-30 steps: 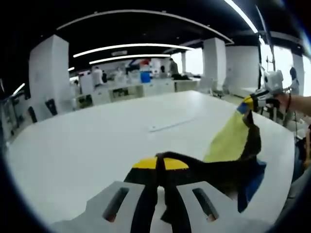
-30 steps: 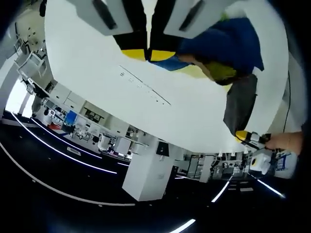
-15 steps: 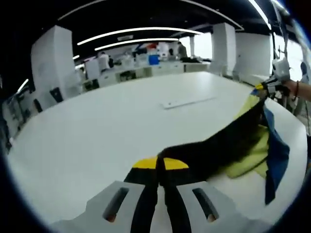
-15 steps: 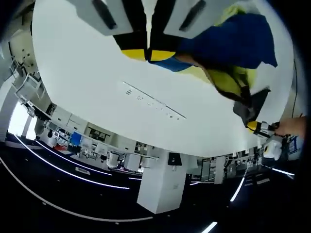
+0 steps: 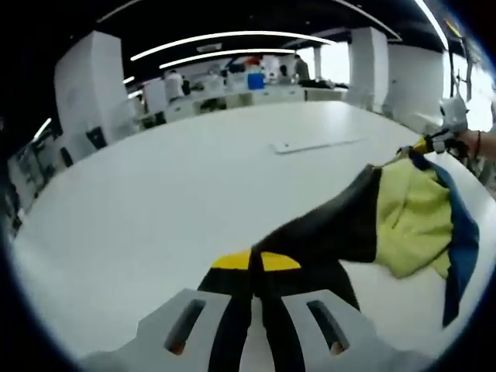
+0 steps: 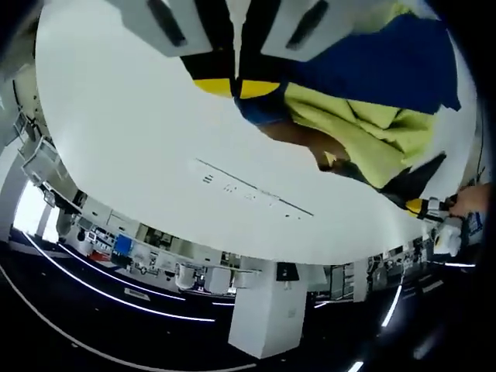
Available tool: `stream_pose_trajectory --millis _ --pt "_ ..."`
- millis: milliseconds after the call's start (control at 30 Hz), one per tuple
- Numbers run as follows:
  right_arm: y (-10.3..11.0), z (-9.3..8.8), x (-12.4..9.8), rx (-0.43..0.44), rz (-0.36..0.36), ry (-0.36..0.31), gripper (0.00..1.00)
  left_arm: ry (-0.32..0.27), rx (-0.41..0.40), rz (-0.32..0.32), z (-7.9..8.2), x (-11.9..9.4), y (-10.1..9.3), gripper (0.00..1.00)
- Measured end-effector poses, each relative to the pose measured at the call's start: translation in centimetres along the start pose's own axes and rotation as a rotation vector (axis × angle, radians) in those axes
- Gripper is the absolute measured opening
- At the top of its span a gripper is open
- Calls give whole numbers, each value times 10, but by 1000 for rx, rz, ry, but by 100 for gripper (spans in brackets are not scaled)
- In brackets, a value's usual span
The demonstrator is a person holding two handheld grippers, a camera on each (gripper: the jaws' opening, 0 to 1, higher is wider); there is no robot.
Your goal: Fold the garment on the visible template until the final outline fits inside the template.
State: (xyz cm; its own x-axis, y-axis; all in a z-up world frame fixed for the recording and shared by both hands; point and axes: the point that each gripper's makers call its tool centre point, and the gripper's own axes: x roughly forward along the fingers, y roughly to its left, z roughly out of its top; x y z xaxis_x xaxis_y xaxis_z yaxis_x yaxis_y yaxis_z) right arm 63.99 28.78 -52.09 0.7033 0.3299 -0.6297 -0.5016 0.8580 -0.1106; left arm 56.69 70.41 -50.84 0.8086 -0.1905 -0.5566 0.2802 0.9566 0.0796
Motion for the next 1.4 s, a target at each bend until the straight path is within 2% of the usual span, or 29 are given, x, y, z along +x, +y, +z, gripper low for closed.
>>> stream_pose_trajectory --millis 133,200,333,667,767,833,900,1000,1067,1133,1167,1200,1300,1400 --pt "-2 -1 14 30 2 -4 0 24 -6 10 -7 8 5 0" --pt "0 0 12 53 3 -15 0 35 -4 22 -9 14 8 0" --pt "-5 4 20 91 -5 -26 0 36 -19 35 -6 17 8 0" --pt "-7 6 21 176 -23 -41 0 34 4 33 -5 19 5 0" --pt "-7 16 16 214 -30 -70 11 25 16 52 1 12 8 2" --pt "-7 16 11 216 -59 -63 22 9 -3 47 8 6 5 2" --pt "-6 17 10 193 -72 -59 31 -13 -20 45 13 3 2 7" --pt "2 24 -1 220 -76 -71 42 -46 -35 41 23 -3 -2 17" --pt "3 32 -6 238 -85 -90 54 -79 -57 29 31 -8 -7 26" --pt "9 39 -12 239 -85 -114 68 -118 -109 -29 41 -15 -20 30" --pt "13 42 -16 242 -80 -120 72 -125 -106 -29 43 -17 -20 31" --pt "22 45 -20 247 -56 -123 74 -131 -103 -30 45 -21 -24 32" --pt "32 50 -25 245 -27 -122 78 -164 -120 -71 55 -29 -37 40" --pt "48 51 -36 247 -4 -112 84 -169 -107 -98 58 -33 -46 46"
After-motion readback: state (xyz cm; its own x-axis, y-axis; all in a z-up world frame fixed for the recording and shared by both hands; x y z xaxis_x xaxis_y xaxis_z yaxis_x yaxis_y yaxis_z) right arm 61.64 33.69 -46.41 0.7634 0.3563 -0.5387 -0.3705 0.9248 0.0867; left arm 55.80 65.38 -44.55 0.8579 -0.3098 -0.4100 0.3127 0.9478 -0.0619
